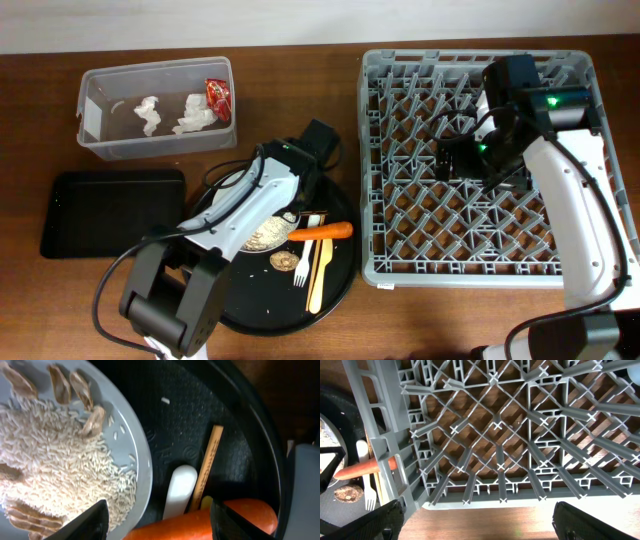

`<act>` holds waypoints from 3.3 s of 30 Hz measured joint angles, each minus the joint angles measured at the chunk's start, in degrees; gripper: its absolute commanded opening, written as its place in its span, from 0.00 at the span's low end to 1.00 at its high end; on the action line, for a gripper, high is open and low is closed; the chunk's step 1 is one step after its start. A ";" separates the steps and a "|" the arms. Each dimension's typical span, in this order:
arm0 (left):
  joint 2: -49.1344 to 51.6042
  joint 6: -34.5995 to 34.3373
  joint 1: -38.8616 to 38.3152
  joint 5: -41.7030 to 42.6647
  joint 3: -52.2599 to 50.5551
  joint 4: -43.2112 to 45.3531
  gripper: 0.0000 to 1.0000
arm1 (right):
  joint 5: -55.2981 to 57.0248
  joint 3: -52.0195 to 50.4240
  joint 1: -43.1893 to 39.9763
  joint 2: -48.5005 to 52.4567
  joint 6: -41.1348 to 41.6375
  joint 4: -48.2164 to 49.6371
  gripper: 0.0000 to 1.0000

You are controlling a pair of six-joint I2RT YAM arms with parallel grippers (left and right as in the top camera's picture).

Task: Sort waste into correct bins and load items into the dishwasher rack
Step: 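Grasp the orange carrot on the round tray with the left gripper, then place the carrot onto the black rectangular tray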

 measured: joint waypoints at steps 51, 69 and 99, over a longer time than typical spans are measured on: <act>2.01 62.45 -4.09 13.60 -5.92 5.81 0.35 | 0.00 0.00 0.00 0.00 -0.04 -1.77 0.99; -0.83 60.46 -4.61 7.17 -3.93 0.42 0.00 | 0.00 0.00 0.00 -0.02 -0.04 -2.03 0.99; -19.08 26.23 58.21 -3.93 -10.62 3.85 0.02 | 0.02 0.00 0.00 -0.02 0.00 -2.49 0.99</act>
